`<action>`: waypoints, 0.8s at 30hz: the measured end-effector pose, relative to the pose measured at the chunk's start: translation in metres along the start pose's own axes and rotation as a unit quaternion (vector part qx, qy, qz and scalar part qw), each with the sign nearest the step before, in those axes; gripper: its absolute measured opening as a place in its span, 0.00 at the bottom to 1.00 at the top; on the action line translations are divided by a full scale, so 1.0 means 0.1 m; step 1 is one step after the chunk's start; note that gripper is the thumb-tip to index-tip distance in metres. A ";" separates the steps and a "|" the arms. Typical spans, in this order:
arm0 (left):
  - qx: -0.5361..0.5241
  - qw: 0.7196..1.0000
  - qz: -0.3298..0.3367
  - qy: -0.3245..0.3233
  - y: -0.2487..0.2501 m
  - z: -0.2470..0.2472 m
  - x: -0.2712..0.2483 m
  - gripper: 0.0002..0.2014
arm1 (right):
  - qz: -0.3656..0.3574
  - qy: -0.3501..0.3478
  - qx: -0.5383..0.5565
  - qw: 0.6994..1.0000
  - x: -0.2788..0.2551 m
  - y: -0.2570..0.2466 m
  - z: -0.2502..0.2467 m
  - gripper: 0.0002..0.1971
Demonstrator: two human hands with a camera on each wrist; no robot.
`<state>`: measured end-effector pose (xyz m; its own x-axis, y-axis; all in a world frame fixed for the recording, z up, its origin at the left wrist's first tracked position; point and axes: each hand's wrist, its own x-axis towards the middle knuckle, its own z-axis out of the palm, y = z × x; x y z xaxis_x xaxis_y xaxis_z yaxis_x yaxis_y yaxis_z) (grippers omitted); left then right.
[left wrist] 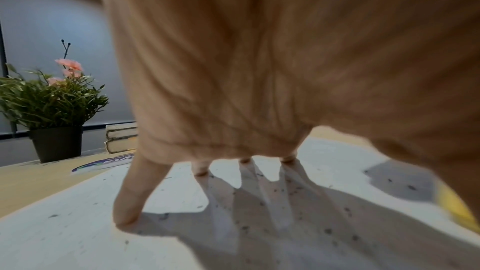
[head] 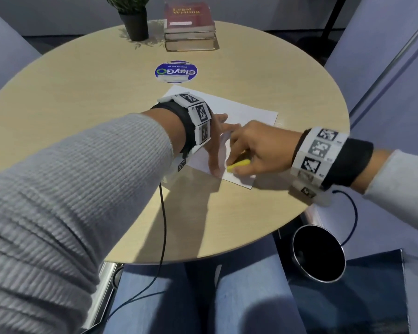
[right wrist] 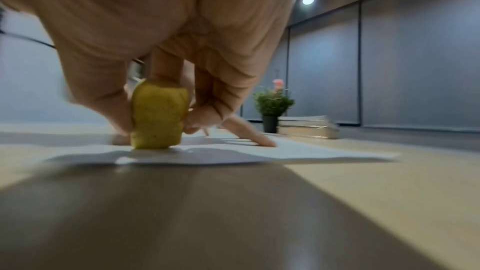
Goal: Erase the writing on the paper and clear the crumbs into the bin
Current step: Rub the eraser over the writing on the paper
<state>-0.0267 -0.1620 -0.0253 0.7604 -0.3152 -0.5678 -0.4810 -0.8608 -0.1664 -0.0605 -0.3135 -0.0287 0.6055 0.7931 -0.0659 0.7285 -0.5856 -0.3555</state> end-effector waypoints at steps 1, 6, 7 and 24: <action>-0.001 1.000 0.003 0.002 0.00 0.01 0.00 0.62 | -0.020 -0.014 0.005 1.000 -0.02 -0.06 0.04 0.08; 0.002 1.000 -0.014 -0.012 -0.01 -0.03 0.04 0.66 | 0.073 0.040 -0.005 0.996 0.02 0.20 -0.12 0.08; 0.006 1.000 -0.015 -0.012 -0.01 -0.03 0.05 0.66 | 0.071 0.039 -0.011 0.997 0.01 0.20 -0.11 0.08; 0.031 0.999 -0.009 -0.012 0.04 -0.07 -0.13 0.61 | 0.055 0.020 0.011 0.998 0.09 0.08 -0.09 0.09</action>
<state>-0.0353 -0.1641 -0.0134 0.7592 -0.2901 -0.5827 -0.4940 -0.8396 -0.2257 -0.0466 -0.3128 -0.0242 0.6938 0.7170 -0.0677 0.6504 -0.6641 -0.3688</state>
